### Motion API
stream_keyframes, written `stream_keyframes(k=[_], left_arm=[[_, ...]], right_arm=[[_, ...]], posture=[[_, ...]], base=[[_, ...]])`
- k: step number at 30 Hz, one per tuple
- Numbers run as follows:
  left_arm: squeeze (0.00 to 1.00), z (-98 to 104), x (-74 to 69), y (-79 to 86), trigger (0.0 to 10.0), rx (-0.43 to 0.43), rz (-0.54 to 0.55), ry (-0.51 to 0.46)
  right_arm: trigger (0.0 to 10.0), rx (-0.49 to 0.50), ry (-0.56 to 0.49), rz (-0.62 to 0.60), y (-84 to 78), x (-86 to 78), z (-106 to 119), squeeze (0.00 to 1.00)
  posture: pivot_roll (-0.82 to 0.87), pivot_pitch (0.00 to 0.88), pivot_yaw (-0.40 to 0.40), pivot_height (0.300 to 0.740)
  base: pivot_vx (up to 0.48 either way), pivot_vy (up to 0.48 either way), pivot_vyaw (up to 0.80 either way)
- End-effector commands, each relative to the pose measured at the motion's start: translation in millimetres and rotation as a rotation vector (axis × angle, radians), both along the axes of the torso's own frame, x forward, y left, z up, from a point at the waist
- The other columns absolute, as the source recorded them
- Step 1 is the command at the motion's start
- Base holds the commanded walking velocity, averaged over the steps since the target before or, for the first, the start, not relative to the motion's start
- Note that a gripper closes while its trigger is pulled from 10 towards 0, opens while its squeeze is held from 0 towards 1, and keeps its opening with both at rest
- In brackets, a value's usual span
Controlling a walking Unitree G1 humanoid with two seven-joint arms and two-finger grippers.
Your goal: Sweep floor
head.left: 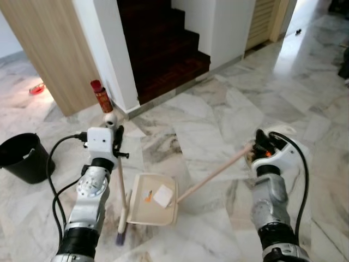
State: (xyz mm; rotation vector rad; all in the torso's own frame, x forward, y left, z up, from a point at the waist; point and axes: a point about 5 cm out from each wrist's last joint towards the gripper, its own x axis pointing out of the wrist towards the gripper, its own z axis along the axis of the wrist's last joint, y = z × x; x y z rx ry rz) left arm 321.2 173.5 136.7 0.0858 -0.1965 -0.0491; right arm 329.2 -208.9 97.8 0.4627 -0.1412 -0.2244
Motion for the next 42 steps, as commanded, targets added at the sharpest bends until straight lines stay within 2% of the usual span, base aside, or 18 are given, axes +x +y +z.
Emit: stream_keyframes(k=[1,42], left_arm=[[0.0,11.3,1.0,7.0,10.0,0.004,0.02,-0.047],[0.0,12.0,-0.7,7.8,10.0,-0.005,0.043,-0.052]], right_arm=[[10.0,0.016,-0.055,0.014,8.7,6.0,12.9,0.0],[10.0,-0.002,-0.042,0.026,10.2,5.9,12.3,0.0]], posture=[[0.05,0.019,0.074,0.74],[0.05,0.054,0.062,0.74]], base=[[0.0,0.259,0.0],[0.0,0.273,0.0]])
